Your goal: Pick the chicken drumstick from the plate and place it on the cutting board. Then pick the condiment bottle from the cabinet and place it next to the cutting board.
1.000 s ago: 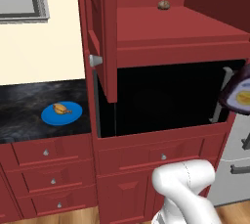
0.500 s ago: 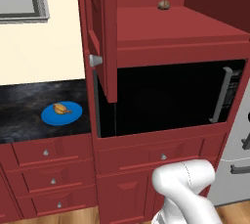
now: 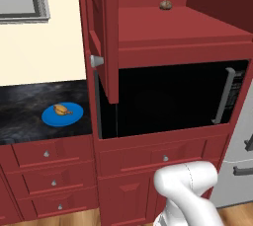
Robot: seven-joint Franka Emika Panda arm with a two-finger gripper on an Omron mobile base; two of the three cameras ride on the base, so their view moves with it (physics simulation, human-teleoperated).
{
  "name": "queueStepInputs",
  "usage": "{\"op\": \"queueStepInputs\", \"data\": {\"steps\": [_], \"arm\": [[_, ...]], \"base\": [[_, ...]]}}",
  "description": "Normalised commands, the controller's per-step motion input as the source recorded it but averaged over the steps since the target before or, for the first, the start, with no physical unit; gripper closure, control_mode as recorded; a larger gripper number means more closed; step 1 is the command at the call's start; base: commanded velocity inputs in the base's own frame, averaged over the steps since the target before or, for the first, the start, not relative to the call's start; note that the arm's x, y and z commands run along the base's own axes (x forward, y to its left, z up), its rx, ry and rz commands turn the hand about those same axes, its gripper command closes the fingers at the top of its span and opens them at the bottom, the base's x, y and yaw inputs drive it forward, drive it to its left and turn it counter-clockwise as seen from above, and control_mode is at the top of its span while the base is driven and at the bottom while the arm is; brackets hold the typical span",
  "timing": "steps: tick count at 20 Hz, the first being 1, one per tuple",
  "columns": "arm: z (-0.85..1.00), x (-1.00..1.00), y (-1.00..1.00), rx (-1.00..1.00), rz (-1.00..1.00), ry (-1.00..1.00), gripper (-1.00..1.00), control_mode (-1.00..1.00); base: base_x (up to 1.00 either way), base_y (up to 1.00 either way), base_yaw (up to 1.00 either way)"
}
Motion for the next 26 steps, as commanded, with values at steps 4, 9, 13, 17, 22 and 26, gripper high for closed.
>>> {"op": "queueStepInputs", "data": {"steps": [4,9,13,17,22,26], "arm": [[-0.23,0.0,0.27,0.0,0.0,0.0,1.0,-1.0],[-0.14,0.0,0.14,0.0,0.0,0.0,1.0,-1.0],[-0.08,0.0,0.08,0.0,0.0,0.0,1.0,-1.0],[0.0,0.0,0.0,0.0,0.0,0.0,1.0,1.0],[0.0,0.0,0.0,0.0,0.0,0.0,1.0,1.0],[0.0,0.0,0.0,0.0,0.0,0.0,1.0,1.0]], "base": [[0.0,0.0,0.0],[0.0,0.0,0.0],[0.0,0.0,0.0],[0.0,0.0,0.0],[-0.09,0.05,0.0],[-0.3,0.12,0.0]]}}
